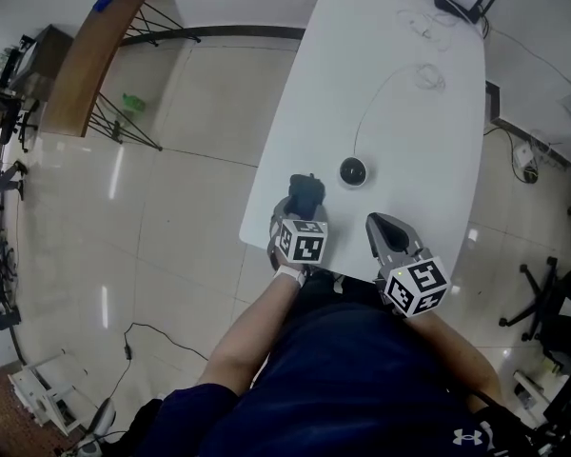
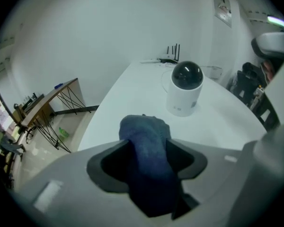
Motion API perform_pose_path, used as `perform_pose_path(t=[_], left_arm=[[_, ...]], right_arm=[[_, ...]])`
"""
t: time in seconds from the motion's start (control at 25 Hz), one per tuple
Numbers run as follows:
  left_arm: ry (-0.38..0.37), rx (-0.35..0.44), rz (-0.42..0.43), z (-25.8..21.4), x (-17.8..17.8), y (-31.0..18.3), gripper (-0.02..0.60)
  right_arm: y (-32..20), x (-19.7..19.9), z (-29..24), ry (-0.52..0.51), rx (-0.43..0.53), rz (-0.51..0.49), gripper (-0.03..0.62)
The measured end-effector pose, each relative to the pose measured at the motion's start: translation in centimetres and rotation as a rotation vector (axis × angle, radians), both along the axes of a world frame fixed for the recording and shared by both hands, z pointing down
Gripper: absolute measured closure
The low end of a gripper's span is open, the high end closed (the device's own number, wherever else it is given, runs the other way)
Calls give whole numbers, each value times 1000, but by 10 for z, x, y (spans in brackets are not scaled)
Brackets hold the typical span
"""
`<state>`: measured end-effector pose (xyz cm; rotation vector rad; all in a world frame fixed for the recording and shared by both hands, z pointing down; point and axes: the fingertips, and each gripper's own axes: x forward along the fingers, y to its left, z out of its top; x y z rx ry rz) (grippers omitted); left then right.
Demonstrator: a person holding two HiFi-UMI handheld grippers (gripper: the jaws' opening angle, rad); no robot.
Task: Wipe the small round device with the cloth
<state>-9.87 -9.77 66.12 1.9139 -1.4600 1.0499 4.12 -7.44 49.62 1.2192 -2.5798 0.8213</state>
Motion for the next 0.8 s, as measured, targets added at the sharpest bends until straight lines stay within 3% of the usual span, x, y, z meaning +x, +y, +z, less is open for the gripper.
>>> perform_pose_path(t=[0.12,0.44,0.52,0.64,0.72,0.8], left_arm=[[27,7,-3,1,-3,0,340],[124,62,1,-3,-15,2,464],[222,40,-33,-11,-15,1,477],[437,29,-68,-40,0,-2,479],[502,62,-35,-62,13,-7,477],[520,108,18,-85,27,-13,476]], right_arm=[[-2,4,1,-6,-6,15,582],[-1,9,3,-17,-13,29,582],[-2,11,3,-17,-11,38,582],[-2,13,3,-17,-11,46,582],[-3,16,4,-17,-13,52,582],[-3,19,4,-16,-12,57,582]])
